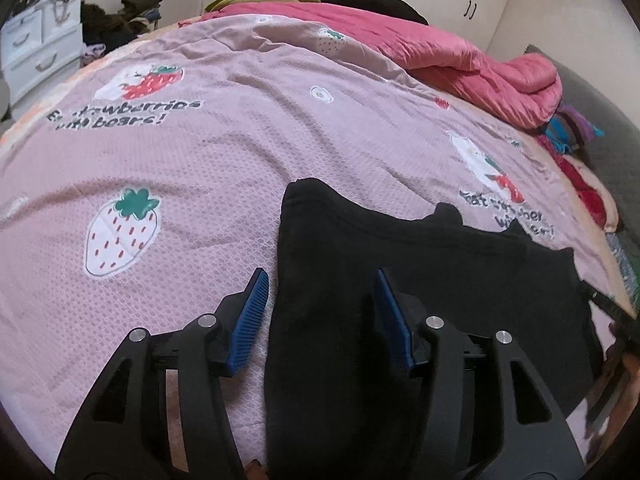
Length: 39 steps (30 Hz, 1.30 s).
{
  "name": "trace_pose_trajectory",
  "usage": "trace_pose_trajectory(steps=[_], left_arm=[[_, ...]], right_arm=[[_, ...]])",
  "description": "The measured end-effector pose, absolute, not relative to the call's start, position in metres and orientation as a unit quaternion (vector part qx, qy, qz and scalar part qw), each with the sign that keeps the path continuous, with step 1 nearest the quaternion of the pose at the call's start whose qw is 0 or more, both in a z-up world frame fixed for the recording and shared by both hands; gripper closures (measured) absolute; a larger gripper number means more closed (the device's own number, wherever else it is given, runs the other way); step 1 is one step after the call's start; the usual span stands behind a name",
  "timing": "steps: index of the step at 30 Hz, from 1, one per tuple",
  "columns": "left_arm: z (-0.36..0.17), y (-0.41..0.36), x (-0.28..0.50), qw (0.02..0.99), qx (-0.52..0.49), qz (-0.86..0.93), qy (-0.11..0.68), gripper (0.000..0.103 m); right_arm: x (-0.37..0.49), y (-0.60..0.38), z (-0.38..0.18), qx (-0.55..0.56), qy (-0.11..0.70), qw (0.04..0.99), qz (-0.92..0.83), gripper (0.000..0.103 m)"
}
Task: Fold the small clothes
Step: 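Lower the folded hem onto the sweatshirt and open both tools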
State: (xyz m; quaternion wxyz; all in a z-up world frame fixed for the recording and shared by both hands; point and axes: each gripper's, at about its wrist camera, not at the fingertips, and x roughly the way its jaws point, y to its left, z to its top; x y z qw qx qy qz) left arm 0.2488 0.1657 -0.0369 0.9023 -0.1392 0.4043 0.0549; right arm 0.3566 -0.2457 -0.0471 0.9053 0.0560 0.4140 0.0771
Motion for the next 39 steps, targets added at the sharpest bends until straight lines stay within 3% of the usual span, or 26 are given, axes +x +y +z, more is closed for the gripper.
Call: trace_pose_trajectory(steps=[1,4,8,12,27,39], left_arm=[[-0.037,0.165,0.249,0.903,-0.133,0.057,0.403,0.056],[-0.036,0.159,0.250,0.906,-0.112,0.059,0.404,0.066],[-0.038,0.156,0.251,0.906,-0.091,0.066,0.408,0.090],[-0.035,0.154,0.250,0.909,-0.079,0.071,0.403,0.099],[0.010,0.156,0.235,0.936,-0.095,0.052,0.333,0.103],[-0.041,0.172,0.255,0.901,-0.124,0.074,0.410,0.098]], right_arm=[[0.357,-0.244,-0.048,0.056,0.414,0.905,0.079,0.082],[0.355,-0.241,-0.050,0.056,0.408,0.908,0.077,0.093],[0.351,-0.242,-0.045,0.059,0.392,0.914,0.084,0.097],[0.347,-0.244,-0.038,0.066,0.378,0.919,0.085,0.097],[0.333,-0.267,-0.008,0.135,0.333,0.929,0.093,0.097],[0.347,-0.262,-0.049,0.125,0.398,0.907,0.053,0.096]])
